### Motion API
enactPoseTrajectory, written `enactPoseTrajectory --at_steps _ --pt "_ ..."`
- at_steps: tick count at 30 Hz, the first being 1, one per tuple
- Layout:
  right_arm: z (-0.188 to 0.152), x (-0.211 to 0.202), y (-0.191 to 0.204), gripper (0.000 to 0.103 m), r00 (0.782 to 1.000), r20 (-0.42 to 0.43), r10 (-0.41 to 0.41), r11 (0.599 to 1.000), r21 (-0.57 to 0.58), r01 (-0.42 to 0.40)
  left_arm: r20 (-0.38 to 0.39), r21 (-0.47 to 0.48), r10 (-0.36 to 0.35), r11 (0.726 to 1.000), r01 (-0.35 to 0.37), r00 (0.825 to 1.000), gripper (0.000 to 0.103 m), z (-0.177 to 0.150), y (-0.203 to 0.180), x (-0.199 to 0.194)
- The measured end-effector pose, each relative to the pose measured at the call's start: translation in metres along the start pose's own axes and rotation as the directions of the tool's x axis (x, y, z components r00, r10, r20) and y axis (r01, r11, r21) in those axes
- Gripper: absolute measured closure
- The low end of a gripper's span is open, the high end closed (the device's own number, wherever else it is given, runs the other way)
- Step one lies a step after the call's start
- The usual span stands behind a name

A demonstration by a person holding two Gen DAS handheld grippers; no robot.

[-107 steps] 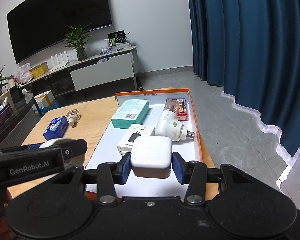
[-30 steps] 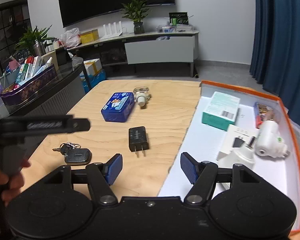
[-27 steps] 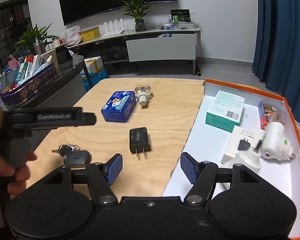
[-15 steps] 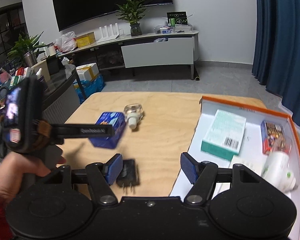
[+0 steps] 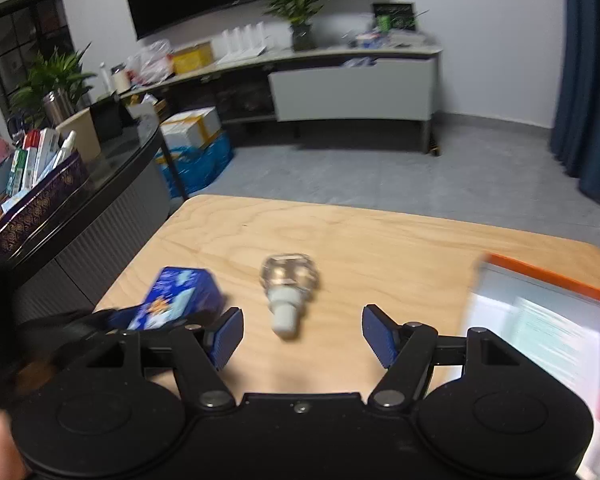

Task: Organize rigid objects
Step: 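Grasp the blue printed tin with the left tool while the right tool approaches the glass bottle, then grasp the glass bottle with white cap with the right tool, then carry the blue tin with the left tool while the right tool carries the bottle over the tray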

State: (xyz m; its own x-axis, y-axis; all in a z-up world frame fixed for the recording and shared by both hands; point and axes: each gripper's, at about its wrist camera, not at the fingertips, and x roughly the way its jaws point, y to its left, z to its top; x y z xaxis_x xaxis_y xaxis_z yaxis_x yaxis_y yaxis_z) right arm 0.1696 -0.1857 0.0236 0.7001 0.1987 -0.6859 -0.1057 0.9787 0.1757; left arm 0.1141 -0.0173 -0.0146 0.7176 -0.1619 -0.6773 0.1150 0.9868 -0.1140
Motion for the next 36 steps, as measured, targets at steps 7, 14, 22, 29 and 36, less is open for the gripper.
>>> enactPoseTrajectory --at_steps 7,14,22,29,36 --pt "0.018 0.077 0.021 0.024 0.997 -0.068 -0.046 0.998 -0.042 0.043 0.063 -0.045 0.013 0.999 -0.010 0.998 0.040 0.005 0.016 -0.032" --pt "0.024 0.105 0.025 0.043 0.992 -0.094 -0.087 0.995 -0.060 0.082 0.057 -0.056 -0.008 0.998 0.012 0.998 0.040 0.007 0.016 -0.028" --pt "0.012 0.019 0.015 0.043 0.999 0.008 -0.037 0.999 0.001 0.037 0.084 -0.038 -0.051 0.998 0.055 0.995 0.040 0.005 -0.002 -0.059" --pt "-0.023 -0.100 -0.001 0.043 0.985 0.141 -0.101 0.995 0.040 0.096 0.127 0.030 -0.117 0.993 0.114 0.985 0.040 -0.003 -0.048 -0.109" --pt "-0.080 -0.181 -0.027 0.043 0.953 0.183 -0.243 0.968 0.107 0.227 0.115 0.075 -0.230 0.972 0.222 0.967 0.040 -0.033 -0.101 -0.143"
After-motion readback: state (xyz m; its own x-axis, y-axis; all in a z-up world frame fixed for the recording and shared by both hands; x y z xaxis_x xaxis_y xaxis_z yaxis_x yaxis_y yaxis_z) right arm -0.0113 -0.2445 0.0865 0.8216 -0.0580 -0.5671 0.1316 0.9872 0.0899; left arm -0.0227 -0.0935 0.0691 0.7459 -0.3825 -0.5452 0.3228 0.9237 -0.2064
